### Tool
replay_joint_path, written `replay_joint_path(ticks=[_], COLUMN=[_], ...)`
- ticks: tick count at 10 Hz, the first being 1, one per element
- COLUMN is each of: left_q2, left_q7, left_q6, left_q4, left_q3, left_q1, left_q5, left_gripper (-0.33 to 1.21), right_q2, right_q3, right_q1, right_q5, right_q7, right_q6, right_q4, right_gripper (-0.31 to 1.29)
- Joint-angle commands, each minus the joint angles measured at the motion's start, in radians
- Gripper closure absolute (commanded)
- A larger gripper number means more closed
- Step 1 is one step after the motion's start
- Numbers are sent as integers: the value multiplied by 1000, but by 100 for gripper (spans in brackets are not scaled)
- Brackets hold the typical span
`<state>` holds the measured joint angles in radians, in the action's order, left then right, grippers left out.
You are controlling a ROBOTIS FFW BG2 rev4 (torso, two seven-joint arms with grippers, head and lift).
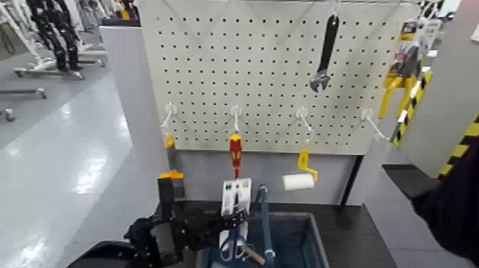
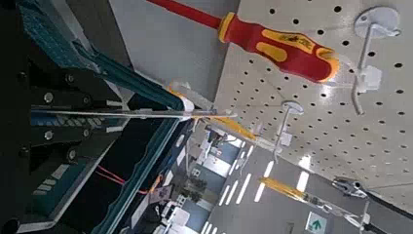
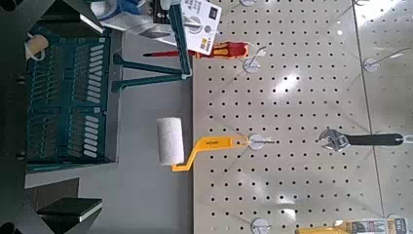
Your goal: Put the blue scissors into the crate.
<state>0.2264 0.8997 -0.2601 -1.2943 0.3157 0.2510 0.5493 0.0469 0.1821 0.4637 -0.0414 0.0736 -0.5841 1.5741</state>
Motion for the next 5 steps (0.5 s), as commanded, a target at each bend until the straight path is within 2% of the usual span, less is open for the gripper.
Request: replay_joint_path(ticks=[1,2,5], left_q2=[2,2,2], left_q7=[-5,-4,-5], left_q6=[4,13,15], left_q4=[-19,-23,-40], left_q3=[-3,-6,-17], left_q1=[7,7,-7], left_q5=[-35,-35,-40], left_gripper=[-19,1,-2], right_q2=[2,2,2], right_q3=[0,0,0], right_q1=[0,0,3], right_q5=[0,0,0], right_q7=[0,0,0], right_q6=[0,0,-2], right_q4=[1,1,1], right_gripper=[8,8,8])
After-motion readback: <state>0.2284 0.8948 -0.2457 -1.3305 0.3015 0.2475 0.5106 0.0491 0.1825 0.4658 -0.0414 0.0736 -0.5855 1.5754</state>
